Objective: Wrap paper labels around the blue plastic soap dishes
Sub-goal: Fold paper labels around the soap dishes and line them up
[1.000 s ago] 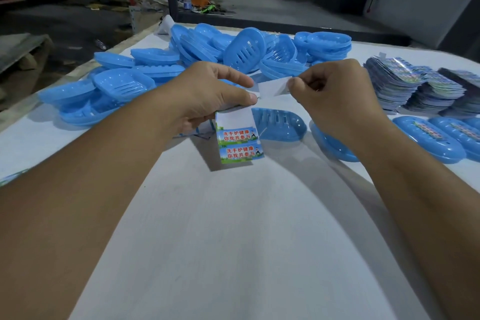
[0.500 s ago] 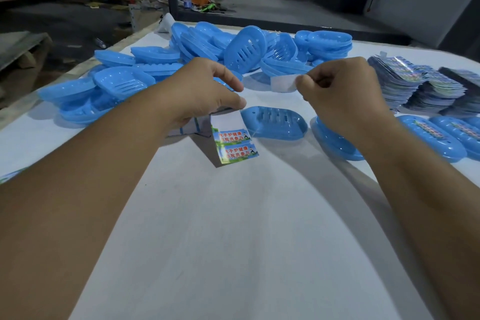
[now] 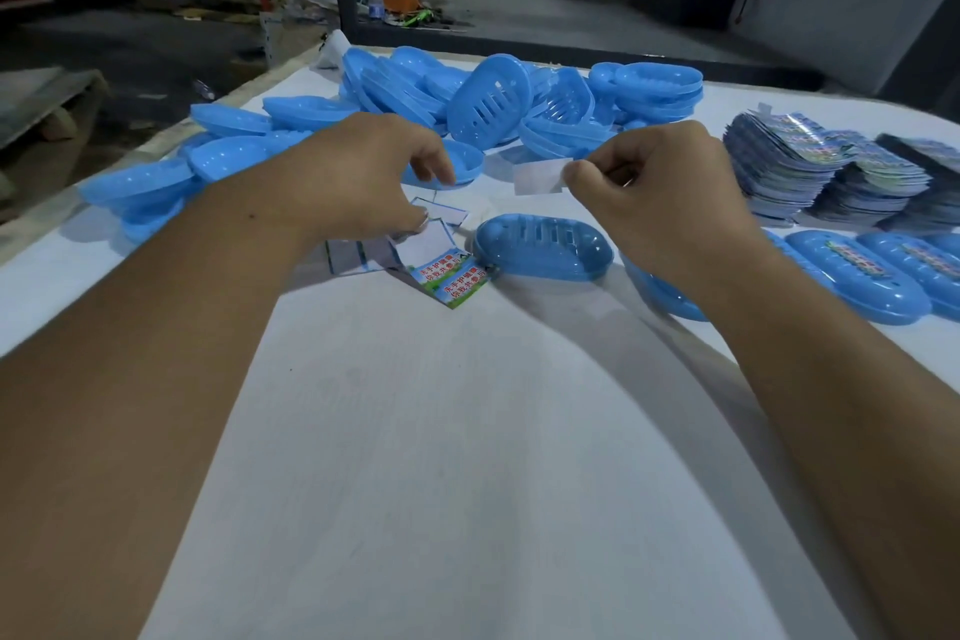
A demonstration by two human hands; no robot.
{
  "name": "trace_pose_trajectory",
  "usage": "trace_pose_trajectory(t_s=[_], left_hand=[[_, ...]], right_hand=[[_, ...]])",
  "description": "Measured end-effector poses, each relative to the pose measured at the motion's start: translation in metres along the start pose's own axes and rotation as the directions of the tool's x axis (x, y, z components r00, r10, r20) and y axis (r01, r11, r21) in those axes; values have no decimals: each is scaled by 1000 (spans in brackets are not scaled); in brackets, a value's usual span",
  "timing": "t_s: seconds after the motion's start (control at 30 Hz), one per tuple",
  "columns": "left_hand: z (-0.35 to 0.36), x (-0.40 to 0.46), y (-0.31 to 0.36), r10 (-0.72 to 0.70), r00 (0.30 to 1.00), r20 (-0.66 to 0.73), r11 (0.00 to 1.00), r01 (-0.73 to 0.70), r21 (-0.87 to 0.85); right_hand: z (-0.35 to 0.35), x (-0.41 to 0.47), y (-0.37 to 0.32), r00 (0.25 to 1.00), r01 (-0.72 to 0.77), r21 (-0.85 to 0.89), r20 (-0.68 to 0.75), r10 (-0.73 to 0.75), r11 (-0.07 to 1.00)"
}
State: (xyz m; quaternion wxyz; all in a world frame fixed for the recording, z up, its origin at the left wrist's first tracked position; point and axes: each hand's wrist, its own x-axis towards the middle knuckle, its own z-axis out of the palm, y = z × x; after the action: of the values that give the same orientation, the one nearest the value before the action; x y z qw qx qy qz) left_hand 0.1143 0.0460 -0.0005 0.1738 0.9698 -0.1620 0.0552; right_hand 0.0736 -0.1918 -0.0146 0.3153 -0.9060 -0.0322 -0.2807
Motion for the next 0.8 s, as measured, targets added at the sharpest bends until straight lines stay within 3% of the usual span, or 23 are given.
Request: trace_pose_trajectory(t_s=[0.1,0.4,0.47,0.53,0.6,0.7,0.8], left_hand=[[-2,0,0,22,999,-41,999,-20,46],[-5,-1,2,6,999,-39,998,-8,-55],[-4,0,3,-7,996,-93,998,0,-70],[-1,2,7,-21,978,-205,986,-14,-167],[1,5,15,-87,964,-250,927,-14,-376],[7,5,26,-184,981,-59,779,110,-617],[11,2,34,-197,964,180,629,265,-731]], right_hand=[[0,0,0,1000,-2,8,-2,2,1000],[-1,-1,0,1000,-3,-9,2,3,1000],[-1,-1,-1,1000,6,-26,2,-6,1000],[-1,-1,-2,1000,27,-27,-4,-27,999],[-1,-1,-3,999,41,-28,-7,-42,999],[-2,-1,-4,999,46,-28,5,-46,999],[-4,-1,-6,999,46,-35,3,-46,998]])
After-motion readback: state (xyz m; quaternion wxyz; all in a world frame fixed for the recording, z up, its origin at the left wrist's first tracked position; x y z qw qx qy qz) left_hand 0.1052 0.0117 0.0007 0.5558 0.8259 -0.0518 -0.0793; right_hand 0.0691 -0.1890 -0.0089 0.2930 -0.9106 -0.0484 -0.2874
